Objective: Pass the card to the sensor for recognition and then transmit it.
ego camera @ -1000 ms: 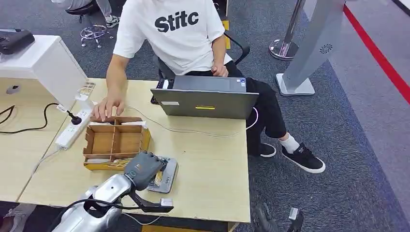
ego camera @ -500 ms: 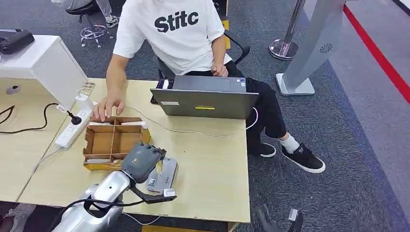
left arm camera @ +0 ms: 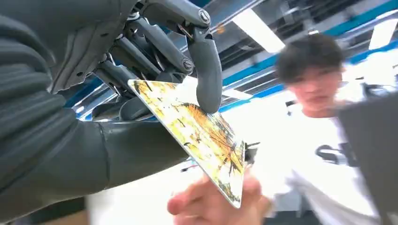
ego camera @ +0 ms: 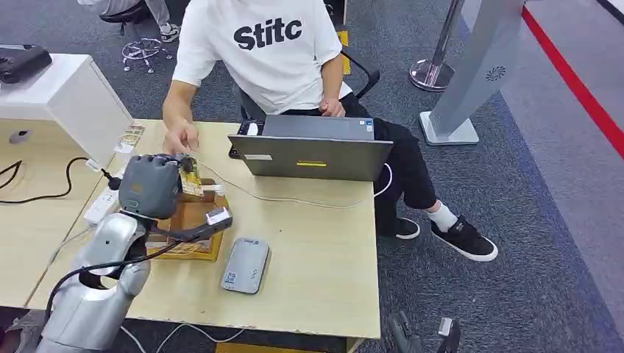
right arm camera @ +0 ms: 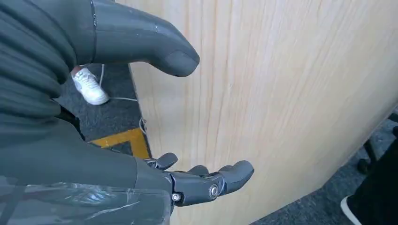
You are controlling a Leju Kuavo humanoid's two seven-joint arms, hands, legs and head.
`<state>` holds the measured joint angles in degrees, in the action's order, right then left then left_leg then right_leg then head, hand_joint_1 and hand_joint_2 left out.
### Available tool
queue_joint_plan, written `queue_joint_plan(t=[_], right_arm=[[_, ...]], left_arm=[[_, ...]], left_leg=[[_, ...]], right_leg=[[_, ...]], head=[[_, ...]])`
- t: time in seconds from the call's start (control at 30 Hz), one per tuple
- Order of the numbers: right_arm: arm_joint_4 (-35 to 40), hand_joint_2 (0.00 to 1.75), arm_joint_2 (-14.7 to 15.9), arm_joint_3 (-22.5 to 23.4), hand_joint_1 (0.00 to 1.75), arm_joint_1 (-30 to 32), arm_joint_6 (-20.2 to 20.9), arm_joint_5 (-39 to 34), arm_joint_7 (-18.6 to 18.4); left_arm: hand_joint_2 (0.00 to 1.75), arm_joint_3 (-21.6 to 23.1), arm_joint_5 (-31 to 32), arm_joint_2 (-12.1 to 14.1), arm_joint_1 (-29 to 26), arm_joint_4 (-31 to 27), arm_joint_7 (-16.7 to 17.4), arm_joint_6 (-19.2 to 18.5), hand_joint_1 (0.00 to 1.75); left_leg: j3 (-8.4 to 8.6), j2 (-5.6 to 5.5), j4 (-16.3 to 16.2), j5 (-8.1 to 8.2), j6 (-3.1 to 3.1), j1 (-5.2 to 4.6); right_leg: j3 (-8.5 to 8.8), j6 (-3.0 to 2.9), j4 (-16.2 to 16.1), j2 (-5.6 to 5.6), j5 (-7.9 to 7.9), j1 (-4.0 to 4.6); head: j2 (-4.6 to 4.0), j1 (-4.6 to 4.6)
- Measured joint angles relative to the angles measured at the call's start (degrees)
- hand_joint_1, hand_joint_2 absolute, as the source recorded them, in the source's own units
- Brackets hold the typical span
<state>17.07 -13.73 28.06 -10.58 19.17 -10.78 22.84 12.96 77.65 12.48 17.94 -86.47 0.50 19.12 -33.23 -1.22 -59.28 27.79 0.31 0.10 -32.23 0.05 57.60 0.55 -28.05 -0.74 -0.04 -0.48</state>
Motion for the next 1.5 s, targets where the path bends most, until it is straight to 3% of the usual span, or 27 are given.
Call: queue_joint_plan(t=[0.23,0.57,0.6,0.63,0.9,1.23,1.5], right_arm=[[-0.2,1.75,0.0,0.0,0.00,0.0,0.0,-0.1,-0.3],[-0.3,1.75,0.0,0.0,0.00,0.0,0.0,-0.3,-0.5],[-0.3,1.75,0.0,0.0,0.00,0.0,0.0,-0.4,-0.5],[-0.3,1.75,0.0,-0.1,0.00,0.0,0.0,-0.4,-0.5],[-0.3,1.75,0.0,-0.3,0.00,-0.1,0.0,-0.7,-0.5],[-0.3,1.75,0.0,-0.4,0.00,0.1,0.4,-1.7,0.4],[-0.3,1.75,0.0,-0.3,0.00,0.6,1.1,-2.6,1.1]], left_arm=[[1.75,-6.0,-1.9,0.7,0.2,0.0,-0.6,0.6,1.75],[1.75,-8.2,-1.3,0.6,0.2,0.0,-0.8,0.5,1.75],[1.75,-8.3,-1.2,0.6,0.2,0.1,-0.9,0.5,1.41],[1.75,-8.3,-1.2,0.6,0.2,0.1,-0.9,0.5,0.00],[1.75,-8.3,-0.7,-0.4,-0.4,0.1,-1.7,0.7,0.00],[1.75,-7.0,-0.4,-2.6,-7.0,-3.8,-4.3,1.1,0.00],[1.75,0.1,1.9,-3.3,-13.8,-8.1,-7.9,-1.5,0.00]], left_leg=[[-0.01,-0.02,0.0,0.00,0.00,0.00],[-0.06,0.00,0.0,0.01,0.00,-0.01],[-0.09,0.00,0.0,0.01,0.00,-0.01],[-0.12,0.00,0.0,0.01,0.00,-0.01],[-0.18,-0.02,0.0,0.01,0.01,-0.02],[-0.14,-0.01,0.0,0.00,0.00,-0.01],[-0.16,-0.02,0.0,0.02,0.01,-0.02]], right_leg=[[0.00,0.00,0.0,-0.01,-0.01,0.00],[-0.04,0.00,0.0,0.00,0.00,0.00],[-0.06,0.00,0.0,0.00,0.00,0.00],[-0.09,0.00,0.0,0.00,0.00,0.00],[-0.14,0.00,0.0,-0.01,-0.01,-0.01],[-0.14,-0.01,0.0,0.00,0.00,-0.01],[-0.14,0.00,-0.1,-0.01,-0.01,-0.01]], head=[[0.00,0.00],[-0.02,0.00],[0.00,0.00],[0.00,0.00],[0.00,0.00],[0.00,0.00],[0.00,0.00]])
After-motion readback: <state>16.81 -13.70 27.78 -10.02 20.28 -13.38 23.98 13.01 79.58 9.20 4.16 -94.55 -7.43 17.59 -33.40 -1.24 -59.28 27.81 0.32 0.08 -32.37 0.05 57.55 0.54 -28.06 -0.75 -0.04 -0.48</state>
